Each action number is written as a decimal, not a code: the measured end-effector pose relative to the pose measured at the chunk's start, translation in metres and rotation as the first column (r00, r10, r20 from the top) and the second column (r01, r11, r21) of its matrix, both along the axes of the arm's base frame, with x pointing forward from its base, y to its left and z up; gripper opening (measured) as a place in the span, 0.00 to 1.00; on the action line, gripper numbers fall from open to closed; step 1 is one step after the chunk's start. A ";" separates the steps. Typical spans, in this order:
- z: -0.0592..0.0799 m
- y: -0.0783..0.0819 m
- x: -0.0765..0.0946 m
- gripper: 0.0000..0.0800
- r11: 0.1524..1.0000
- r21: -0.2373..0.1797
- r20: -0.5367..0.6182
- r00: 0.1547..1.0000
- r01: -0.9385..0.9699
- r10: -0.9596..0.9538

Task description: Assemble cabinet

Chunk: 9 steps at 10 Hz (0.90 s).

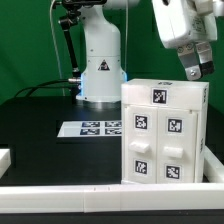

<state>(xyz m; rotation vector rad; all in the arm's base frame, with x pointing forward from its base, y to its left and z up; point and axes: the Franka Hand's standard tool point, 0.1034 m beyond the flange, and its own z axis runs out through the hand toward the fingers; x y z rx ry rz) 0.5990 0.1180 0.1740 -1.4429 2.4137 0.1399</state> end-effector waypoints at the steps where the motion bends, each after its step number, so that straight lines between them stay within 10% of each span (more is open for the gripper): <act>1: 0.000 0.000 0.000 1.00 1.000 -0.001 0.000 1.000 -0.002 0.002; 9: -0.001 0.000 0.000 1.00 1.000 -0.005 0.004 1.000 -0.021 0.021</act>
Offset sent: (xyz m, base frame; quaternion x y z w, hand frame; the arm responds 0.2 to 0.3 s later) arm 0.0000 0.0000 0.0000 0.0000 0.0000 0.0000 1.0000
